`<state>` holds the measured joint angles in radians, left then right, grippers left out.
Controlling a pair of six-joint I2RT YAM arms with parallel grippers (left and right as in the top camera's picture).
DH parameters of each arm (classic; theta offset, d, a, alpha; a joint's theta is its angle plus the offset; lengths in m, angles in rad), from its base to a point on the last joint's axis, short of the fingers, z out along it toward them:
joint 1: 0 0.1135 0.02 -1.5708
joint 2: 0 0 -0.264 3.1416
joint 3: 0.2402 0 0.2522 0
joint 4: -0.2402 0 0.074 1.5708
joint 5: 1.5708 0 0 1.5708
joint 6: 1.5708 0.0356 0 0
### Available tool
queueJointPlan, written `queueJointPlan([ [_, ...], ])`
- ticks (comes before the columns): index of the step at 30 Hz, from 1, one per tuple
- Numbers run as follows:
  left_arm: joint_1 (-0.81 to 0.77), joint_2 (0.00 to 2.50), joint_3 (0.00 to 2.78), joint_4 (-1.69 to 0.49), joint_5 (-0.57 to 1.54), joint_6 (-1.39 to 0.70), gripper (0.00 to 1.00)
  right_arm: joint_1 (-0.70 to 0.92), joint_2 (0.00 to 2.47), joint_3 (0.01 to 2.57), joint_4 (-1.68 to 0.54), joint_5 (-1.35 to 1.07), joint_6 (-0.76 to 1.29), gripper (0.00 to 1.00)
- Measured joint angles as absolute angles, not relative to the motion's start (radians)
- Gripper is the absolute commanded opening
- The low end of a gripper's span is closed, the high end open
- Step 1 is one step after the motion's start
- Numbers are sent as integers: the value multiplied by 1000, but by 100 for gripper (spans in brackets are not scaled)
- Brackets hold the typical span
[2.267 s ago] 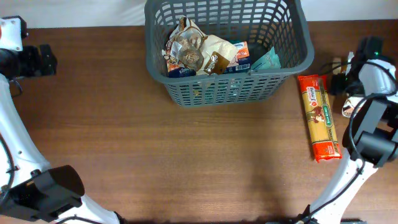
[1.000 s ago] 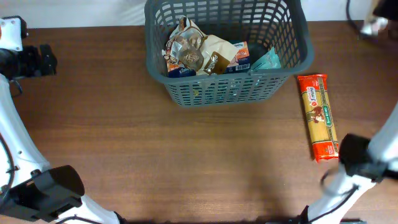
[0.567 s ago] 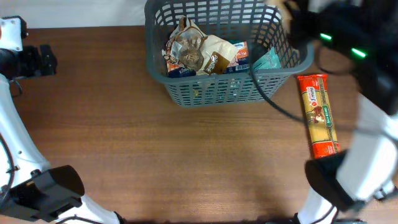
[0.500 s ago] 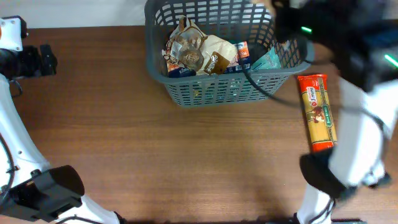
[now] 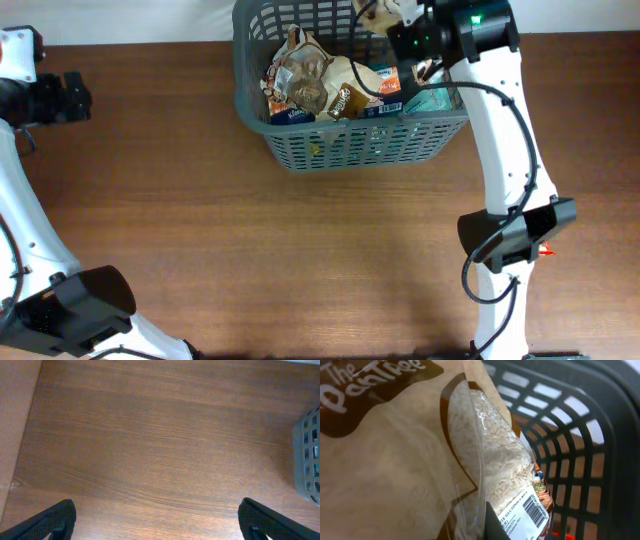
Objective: Pack container
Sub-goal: 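Carry the rice bag over the basket and lower it inside, then move the right gripper back down to the spaghetti pack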
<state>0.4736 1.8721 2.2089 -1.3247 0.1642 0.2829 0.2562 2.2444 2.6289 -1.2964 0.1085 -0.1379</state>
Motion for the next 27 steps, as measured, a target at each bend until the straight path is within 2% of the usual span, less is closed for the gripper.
queueJointPlan([
  [3, 474, 1872, 2209, -1325, 164, 283, 99, 235, 2245, 2589, -1303, 116, -124, 4],
  [4, 474, 1872, 2209, -1324, 164, 283, 99, 228, 2245, 2577, -1308, 116, -123, 8],
  [5, 474, 1872, 2209, -1325, 164, 283, 99, 223, 2246, 2566, -1311, 116, -117, 17],
  [6, 474, 1872, 2209, -1324, 164, 283, 99, 218, 2246, 2558, -1314, 117, -105, 36],
  [7, 474, 1872, 2209, -1325, 164, 283, 99, 214, 2246, 2553, -1316, 119, -107, 46],
  [20, 474, 1872, 2209, -1324, 164, 283, 99, 212, 2212, 2574, -1360, 114, -104, 50],
  [27, 474, 1872, 2209, -1325, 164, 283, 99, 211, 1977, 2616, -1387, 212, -101, 48],
])
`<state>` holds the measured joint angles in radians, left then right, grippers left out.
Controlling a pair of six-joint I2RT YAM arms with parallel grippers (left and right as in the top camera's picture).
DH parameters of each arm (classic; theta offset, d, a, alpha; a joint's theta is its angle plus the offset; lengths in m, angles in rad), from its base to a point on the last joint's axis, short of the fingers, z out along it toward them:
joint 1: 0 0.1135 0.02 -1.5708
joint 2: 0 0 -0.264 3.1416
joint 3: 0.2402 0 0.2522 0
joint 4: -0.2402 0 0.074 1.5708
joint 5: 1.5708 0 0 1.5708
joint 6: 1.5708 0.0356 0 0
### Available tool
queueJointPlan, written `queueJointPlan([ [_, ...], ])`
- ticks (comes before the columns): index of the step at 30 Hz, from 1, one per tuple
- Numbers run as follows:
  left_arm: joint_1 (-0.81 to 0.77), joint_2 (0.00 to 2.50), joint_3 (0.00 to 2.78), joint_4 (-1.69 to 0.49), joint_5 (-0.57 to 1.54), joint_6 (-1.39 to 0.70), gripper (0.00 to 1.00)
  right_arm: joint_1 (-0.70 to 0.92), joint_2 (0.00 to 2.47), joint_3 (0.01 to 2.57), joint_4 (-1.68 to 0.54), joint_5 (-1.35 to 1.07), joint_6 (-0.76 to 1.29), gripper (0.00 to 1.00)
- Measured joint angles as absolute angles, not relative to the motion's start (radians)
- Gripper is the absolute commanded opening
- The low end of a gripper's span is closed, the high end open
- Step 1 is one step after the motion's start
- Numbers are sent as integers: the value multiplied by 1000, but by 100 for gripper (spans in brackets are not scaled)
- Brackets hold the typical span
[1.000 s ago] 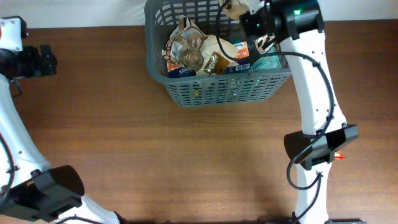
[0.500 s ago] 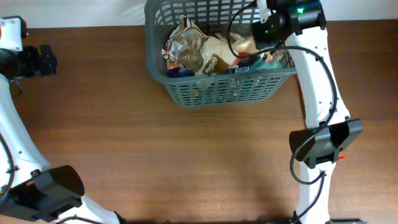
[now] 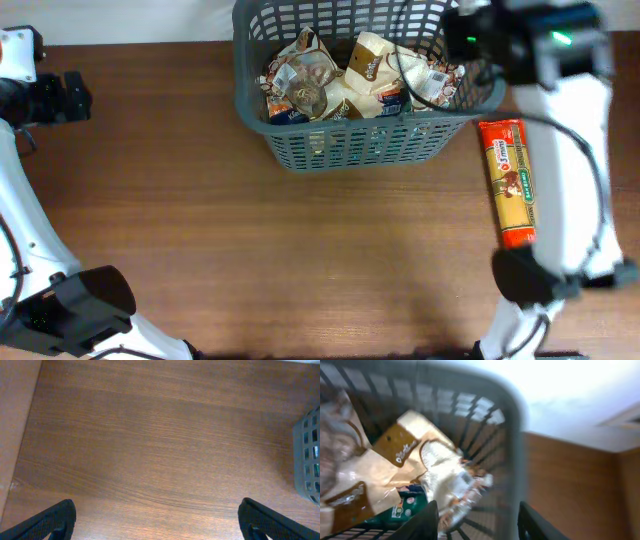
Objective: Pack container
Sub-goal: 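Move the right gripper back down to the spaghetti pack, then grasp the San Remo spaghetti pack with the right gripper and lift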
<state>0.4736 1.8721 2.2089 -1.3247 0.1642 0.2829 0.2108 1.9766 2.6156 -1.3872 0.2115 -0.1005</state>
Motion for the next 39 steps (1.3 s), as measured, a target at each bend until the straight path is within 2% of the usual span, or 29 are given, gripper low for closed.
queueJointPlan([
  [3, 474, 1872, 2209, -1325, 165, 283, 99, 197, 1851, 2617, -1401, 232, -77, 49],
  [4, 474, 1872, 2209, -1325, 164, 283, 99, 171, 1778, 2602, -1396, 239, -65, 52],
  [7, 474, 1872, 2209, -1325, 164, 283, 99, 63, 1611, 2462, -1339, 250, -45, 69],
  [8, 474, 1872, 2209, -1324, 164, 283, 99, 8, 1542, 2373, -1304, 254, -35, 77],
  [9, 474, 1872, 2209, -1325, 164, 283, 99, -43, 1481, 2285, -1268, 259, -30, 91],
  [10, 474, 1872, 2209, -1325, 164, 283, 99, -89, 1425, 2197, -1235, 266, -29, 100],
  [13, 474, 1872, 2209, -1324, 164, 283, 99, -214, 1250, 1877, -1097, 271, -37, 99],
  [17, 474, 1872, 2209, -1325, 164, 283, 99, -301, 1102, 1509, -983, 273, -64, 99],
  [23, 474, 1872, 2209, -1325, 164, 283, 99, -315, 1155, 1207, -960, 237, -86, 99],
  [30, 474, 1872, 2209, -1325, 164, 283, 99, -315, 1413, 1193, -989, 177, -106, 99],
  [39, 474, 1872, 2209, -1324, 164, 283, 99, -315, 1733, 1308, -1069, 103, -167, 99],
])
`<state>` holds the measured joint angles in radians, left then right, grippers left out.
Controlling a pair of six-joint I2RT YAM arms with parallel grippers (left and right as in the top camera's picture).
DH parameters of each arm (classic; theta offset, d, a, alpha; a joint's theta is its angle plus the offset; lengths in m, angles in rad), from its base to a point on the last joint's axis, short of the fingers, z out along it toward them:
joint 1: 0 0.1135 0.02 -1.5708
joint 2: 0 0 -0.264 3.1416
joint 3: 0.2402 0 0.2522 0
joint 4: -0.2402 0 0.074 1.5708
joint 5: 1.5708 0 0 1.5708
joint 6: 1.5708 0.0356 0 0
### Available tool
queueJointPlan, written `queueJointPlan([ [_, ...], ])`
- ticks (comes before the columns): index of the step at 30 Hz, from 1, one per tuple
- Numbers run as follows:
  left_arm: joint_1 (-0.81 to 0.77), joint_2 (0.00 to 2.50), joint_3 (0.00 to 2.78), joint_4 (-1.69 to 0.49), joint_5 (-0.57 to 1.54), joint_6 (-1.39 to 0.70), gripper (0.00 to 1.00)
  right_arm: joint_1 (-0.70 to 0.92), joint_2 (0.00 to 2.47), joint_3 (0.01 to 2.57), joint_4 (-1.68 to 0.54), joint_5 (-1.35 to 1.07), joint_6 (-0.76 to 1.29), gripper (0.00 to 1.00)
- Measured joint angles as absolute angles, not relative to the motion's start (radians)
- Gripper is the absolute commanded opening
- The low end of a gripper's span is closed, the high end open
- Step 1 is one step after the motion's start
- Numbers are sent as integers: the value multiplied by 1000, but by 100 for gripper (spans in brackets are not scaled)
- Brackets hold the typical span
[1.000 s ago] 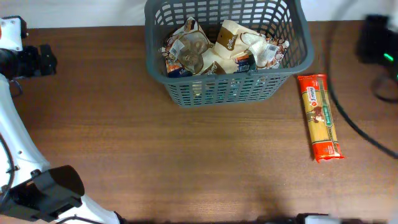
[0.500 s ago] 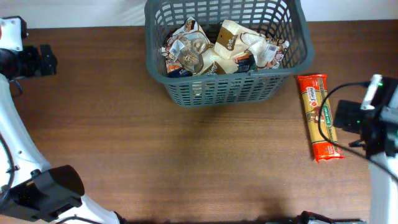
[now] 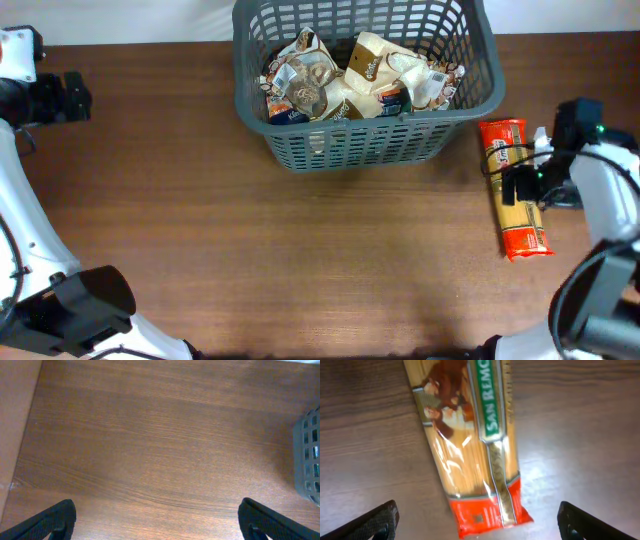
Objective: Pack container
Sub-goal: 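Grasp the San Remo spaghetti pack with the right gripper and lift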
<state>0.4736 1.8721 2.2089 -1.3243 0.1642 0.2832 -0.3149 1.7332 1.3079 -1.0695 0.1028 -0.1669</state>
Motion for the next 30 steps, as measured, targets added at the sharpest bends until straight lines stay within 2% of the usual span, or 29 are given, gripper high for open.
queueJointPlan([
  [10, 474, 1872, 2209, -1324, 164, 283, 99, -315, 1894, 1322, -1058, 69, -243, 99],
  [22, 474, 1872, 2209, -1325, 164, 283, 99, -315, 1958, 1322, -1043, 65, -262, 100],
  [26, 474, 1872, 2209, -1325, 164, 283, 99, -315, 1975, 1324, -1042, 67, -263, 92],
  [30, 474, 1872, 2209, -1325, 164, 283, 99, -316, 1985, 1328, -1038, 78, -259, 78],
])
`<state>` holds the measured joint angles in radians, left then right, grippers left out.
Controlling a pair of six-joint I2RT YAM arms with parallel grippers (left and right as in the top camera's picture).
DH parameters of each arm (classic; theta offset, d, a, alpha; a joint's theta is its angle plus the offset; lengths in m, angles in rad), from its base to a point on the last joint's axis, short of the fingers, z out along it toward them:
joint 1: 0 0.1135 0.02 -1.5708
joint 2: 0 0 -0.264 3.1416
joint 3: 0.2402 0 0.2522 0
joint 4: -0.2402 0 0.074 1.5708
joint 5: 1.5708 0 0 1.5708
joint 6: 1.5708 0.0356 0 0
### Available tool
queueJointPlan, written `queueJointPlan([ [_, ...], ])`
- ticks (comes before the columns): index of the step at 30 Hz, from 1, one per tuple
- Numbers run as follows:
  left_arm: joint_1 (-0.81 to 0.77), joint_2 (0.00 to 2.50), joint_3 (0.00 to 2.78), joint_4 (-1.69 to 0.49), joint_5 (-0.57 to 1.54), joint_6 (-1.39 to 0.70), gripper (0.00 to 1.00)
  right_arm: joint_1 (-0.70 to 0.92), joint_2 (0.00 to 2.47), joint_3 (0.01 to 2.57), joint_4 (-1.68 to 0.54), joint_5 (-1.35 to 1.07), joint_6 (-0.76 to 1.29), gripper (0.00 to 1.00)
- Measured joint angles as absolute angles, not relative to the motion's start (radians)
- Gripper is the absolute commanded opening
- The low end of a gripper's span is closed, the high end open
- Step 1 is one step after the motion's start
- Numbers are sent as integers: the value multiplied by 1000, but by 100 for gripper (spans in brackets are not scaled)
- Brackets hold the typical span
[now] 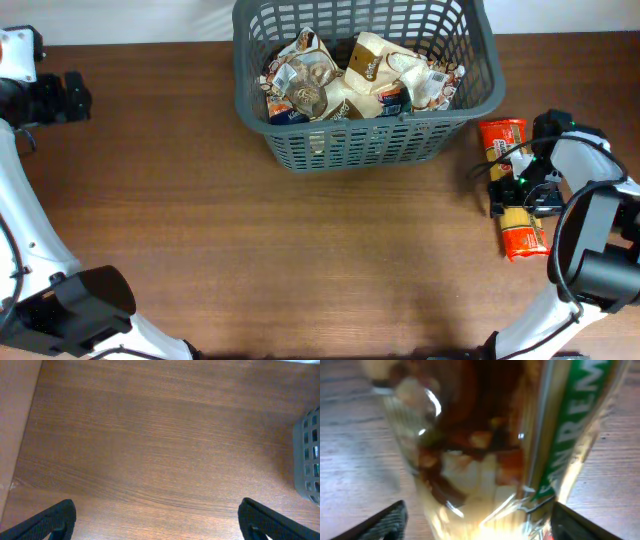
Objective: Pack container
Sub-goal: 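Grasp the San Remo spaghetti pack with the right gripper and lift, then carry the spaghetti pack over the basket and release it inside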
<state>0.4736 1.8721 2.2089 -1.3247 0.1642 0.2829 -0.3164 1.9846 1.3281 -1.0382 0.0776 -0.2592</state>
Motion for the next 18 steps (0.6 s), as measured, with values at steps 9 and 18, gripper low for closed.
queueJointPlan([
  [9, 474, 1872, 2209, -1325, 164, 283, 99, -320, 1985, 1333, -1032, 78, -203, 33],
  [18, 474, 1872, 2209, -1325, 164, 283, 99, -323, 1987, 1403, -1107, 41, -121, 8],
])
